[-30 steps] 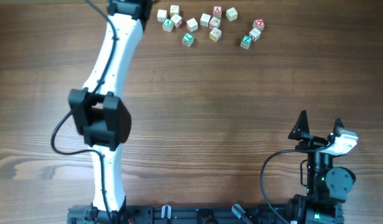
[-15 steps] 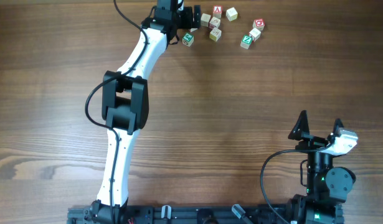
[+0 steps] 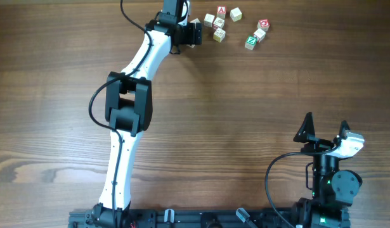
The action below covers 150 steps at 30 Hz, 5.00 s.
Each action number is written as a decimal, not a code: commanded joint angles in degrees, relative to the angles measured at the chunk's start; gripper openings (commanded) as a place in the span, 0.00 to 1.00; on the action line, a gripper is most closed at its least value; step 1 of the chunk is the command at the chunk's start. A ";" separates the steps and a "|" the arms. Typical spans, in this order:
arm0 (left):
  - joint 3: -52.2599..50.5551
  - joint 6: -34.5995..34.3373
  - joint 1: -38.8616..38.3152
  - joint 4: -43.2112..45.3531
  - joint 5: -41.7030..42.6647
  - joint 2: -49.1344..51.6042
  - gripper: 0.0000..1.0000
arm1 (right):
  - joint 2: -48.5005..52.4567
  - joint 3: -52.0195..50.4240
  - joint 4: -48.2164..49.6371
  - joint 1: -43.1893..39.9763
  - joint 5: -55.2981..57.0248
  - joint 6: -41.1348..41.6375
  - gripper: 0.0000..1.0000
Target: Form a circle
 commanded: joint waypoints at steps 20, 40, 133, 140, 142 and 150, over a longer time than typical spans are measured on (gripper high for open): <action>0.42 0.87 -0.85 -14.45 -2.03 -11.74 0.18 | -0.37 -0.04 0.17 -0.24 -0.66 0.48 1.00; 0.42 0.87 -0.85 -33.18 -12.24 -19.23 0.16 | -0.37 -0.07 0.17 -0.24 -0.66 0.48 1.00; -15.80 -14.32 4.98 31.26 -10.54 -21.05 1.00 | -0.37 -0.07 0.17 -0.24 -0.66 0.46 1.00; -15.80 -8.09 5.07 29.49 -7.15 -10.01 1.00 | -0.37 -0.07 0.17 -0.24 -0.66 0.46 1.00; -15.82 -8.09 5.22 28.85 -7.15 -7.67 0.99 | -0.37 -0.04 0.17 -0.24 -0.66 0.46 1.00; -15.82 -8.11 5.27 26.93 -5.57 -2.86 0.76 | -0.37 -0.07 0.17 -0.24 -0.66 0.44 1.00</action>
